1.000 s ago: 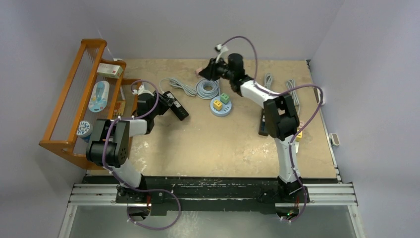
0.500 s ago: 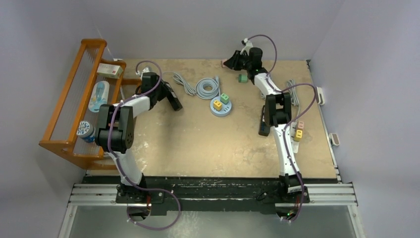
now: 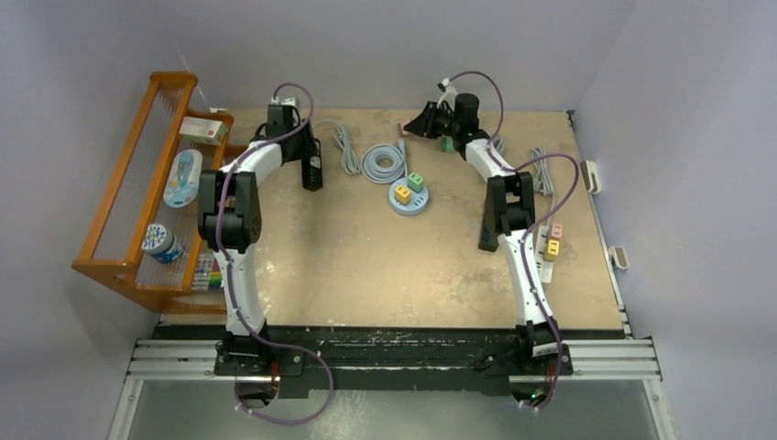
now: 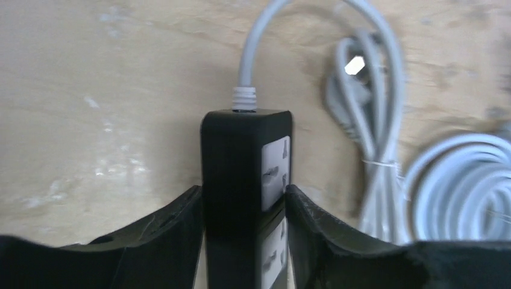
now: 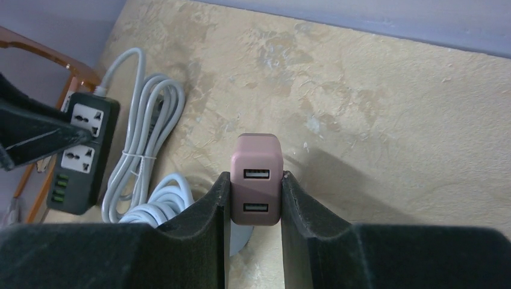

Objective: Pull the plug off the socket

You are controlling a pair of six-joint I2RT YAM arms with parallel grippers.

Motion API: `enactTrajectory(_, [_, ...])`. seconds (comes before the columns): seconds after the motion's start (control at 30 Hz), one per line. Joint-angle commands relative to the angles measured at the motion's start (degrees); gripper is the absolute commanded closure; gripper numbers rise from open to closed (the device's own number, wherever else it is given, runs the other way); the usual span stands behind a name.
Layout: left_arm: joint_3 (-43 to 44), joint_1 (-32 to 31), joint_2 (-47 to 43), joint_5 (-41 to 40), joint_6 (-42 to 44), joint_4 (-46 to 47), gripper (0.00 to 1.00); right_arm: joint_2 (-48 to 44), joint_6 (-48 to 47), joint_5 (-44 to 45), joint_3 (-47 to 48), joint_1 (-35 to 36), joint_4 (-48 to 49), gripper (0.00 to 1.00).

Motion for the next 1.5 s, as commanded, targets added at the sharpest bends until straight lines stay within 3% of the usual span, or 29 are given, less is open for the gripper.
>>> enactTrajectory(0.0, [5.65,0.83,1.65,-12.08,7.10,-7.48,0.39,-2.27,0.11,-4.19,-0.54,0.92,0.20,1.00])
enactTrajectory(0.07, [5.02,0.68,0.43,-14.67,6.86,-6.12,0.32,-2.50,0.62,-4.56,-1.30,1.08,0.61,0.91])
enactTrajectory(0.2, [1.51,0.04,-4.14,-21.90,5.05,-1.42,0.28,-3.07,-0.56,-4.40,-0.55,1.19,-1.44,0.60])
enactTrajectory(0.33, [-4.10,-0.94,-11.44,-21.78,4.22,5.19,0.25,-7.79,-3.05,1.55,-2.60,1.10,-2.78,0.42])
enactTrajectory(0.47, [-10.12,-5.79,-18.51,-21.54,7.57,13.31,0.23,-13.02,-4.38,4.74,-4.50,1.10,-1.71,0.05])
enactTrajectory(0.5, [-11.03,-7.24,-19.72,-21.74,9.60,14.11,0.22,-13.68,-5.12,4.88,-3.24,1.10,-2.80,0.01])
enactTrajectory(0.6, [-12.01,-9.86,-22.30,-19.30,14.13,13.29,0.21,-18.71,-7.13,6.43,-6.23,1.10,-4.89,0.01])
enactTrajectory(0.7, [-13.56,-10.07,-26.13,-13.01,16.52,12.33,0.19,-30.04,-6.94,11.02,-23.09,1.10,1.77,0.01])
enactTrajectory(0.8, [-12.76,-10.14,-29.78,-1.24,21.34,5.70,0.18,-42.09,-7.22,15.34,-40.91,2.14,8.53,0.01])
enactTrajectory(0.93, [-13.36,-10.16,-34.33,14.73,29.21,-2.08,0.17,-50.84,-6.30,18.38,-59.94,3.69,16.52,0.01])
enactTrajectory(1.0, [-13.77,-10.01,-36.41,27.92,38.73,-9.94,0.16,-53.27,-3.07,18.11,-67.37,4.29,20.70,0.01])
enactTrajectory(1.1, [-19.16,-8.10,-41.37,39.05,37.27,-2.43,0.16,-55.40,-5.39,24.46,-73.42,7.95,18.67,0.01])
enactTrajectory(1.17, [-22.75,-7.58,-43.91,40.45,31.77,5.35,0.15,-56.25,-7.32,27.96,-76.34,10.18,16.84,0.01])
enactTrajectory(1.3, [-25.78,-7.53,-44.61,38.30,27.12,10.33,0.14,-55.94,-6.18,26.55,-81.89,10.77,20.30,0.02])
enactTrajectory(1.47, [-30.44,-7.52,-43.13,38.02,20.46,18.80,0.14,-51.66,-6.25,25.26,-80.97,10.72,19.95,0.05])
